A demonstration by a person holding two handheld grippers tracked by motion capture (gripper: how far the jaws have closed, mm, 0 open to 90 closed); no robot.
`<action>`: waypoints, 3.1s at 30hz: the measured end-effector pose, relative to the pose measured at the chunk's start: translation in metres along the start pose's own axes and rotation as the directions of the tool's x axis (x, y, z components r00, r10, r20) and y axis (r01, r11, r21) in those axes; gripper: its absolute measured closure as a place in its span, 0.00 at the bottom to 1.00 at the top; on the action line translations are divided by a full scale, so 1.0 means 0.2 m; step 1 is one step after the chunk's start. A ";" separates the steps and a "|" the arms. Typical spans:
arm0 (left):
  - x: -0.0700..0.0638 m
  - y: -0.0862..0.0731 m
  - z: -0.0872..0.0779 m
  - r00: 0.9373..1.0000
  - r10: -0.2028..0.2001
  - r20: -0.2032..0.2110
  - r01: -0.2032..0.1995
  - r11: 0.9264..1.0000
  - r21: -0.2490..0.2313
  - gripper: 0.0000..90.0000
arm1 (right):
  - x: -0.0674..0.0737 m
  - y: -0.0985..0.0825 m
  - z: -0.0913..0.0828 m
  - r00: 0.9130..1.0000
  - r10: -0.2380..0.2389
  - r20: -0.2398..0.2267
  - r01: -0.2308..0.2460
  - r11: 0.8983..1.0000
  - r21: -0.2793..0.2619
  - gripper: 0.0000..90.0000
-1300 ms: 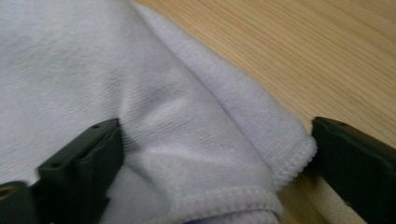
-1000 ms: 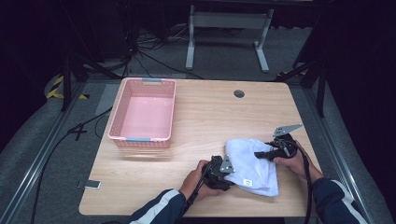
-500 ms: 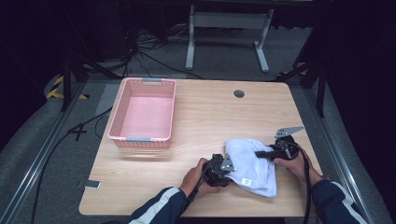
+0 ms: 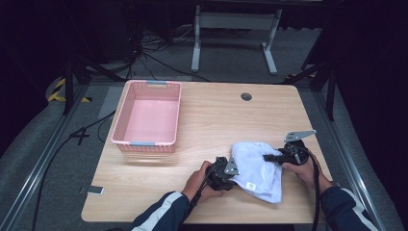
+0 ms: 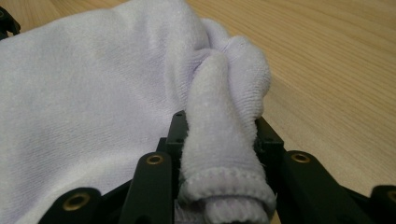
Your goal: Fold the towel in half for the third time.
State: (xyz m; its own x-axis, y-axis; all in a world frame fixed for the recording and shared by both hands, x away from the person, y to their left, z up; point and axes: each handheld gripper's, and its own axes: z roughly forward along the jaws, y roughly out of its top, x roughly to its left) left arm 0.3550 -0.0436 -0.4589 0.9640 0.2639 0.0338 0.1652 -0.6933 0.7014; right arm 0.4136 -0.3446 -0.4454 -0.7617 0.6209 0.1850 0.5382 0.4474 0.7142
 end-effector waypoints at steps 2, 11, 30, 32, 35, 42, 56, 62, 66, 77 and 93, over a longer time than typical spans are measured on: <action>0.01 0.00 -0.01 1.000 -0.001 -0.003 0.001 1.000 -0.004 0.77 | 0.00 0.01 0.00 1.000 0.002 0.003 -0.002 1.000 -0.005 0.74; 0.06 0.00 -0.10 0.998 -0.014 -0.055 0.012 0.999 -0.037 0.77 | 0.02 0.11 -0.01 1.000 -0.015 0.012 0.015 0.999 -0.046 0.74; 0.13 -0.07 -0.32 0.982 -0.057 -0.177 0.045 0.996 -0.073 0.77 | 0.08 0.36 0.11 0.997 -0.072 -0.017 0.071 0.994 -0.087 0.74; 0.14 -0.09 -0.36 0.977 -0.071 -0.199 0.056 0.995 -0.082 0.77 | 0.10 0.40 0.13 0.996 -0.081 -0.026 0.078 0.992 -0.099 0.74; 0.16 -0.11 -0.41 0.969 -0.099 -0.225 0.077 0.991 -0.105 0.77 | 0.12 0.46 0.15 0.995 -0.095 -0.031 0.091 0.989 -0.116 0.74; 0.19 -0.17 -0.55 0.937 -0.163 -0.308 0.122 0.982 -0.147 0.77 | 0.18 0.60 0.22 0.990 -0.133 -0.051 0.124 0.982 -0.143 0.74; 0.26 -0.26 -0.80 0.894 -0.219 -0.391 0.162 0.971 -0.174 0.77 | 0.30 0.89 0.36 0.980 -0.180 -0.083 0.164 0.972 -0.167 0.73; 0.29 -0.31 -0.88 0.865 -0.261 -0.428 0.187 0.960 -0.206 0.77 | 0.36 1.02 0.43 0.976 -0.202 -0.078 0.187 0.968 -0.169 0.73; 0.31 -0.34 -0.94 0.844 -0.291 -0.451 0.199 0.950 -0.241 0.77 | 0.40 1.11 0.48 0.974 -0.213 -0.082 0.197 0.966 -0.168 0.73; 0.37 -0.43 -1.05 0.796 -0.355 -0.491 0.223 0.925 -0.307 0.77 | 0.48 1.30 0.61 0.970 -0.224 -0.093 0.205 0.962 -0.179 0.73; 0.44 -0.62 -1.24 0.674 -0.490 -0.553 0.289 0.864 -0.412 0.78 | 0.65 1.54 0.81 0.960 -0.249 -0.130 0.221 0.955 -0.199 0.73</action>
State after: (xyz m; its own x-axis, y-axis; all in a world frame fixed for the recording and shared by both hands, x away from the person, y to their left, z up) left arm 0.3679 0.2324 -0.3669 0.4540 0.8880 0.0729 0.3353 -0.2461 0.9094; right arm 0.5378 -0.0212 -0.3114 -0.9119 0.4011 0.0874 0.2739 0.4359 0.8573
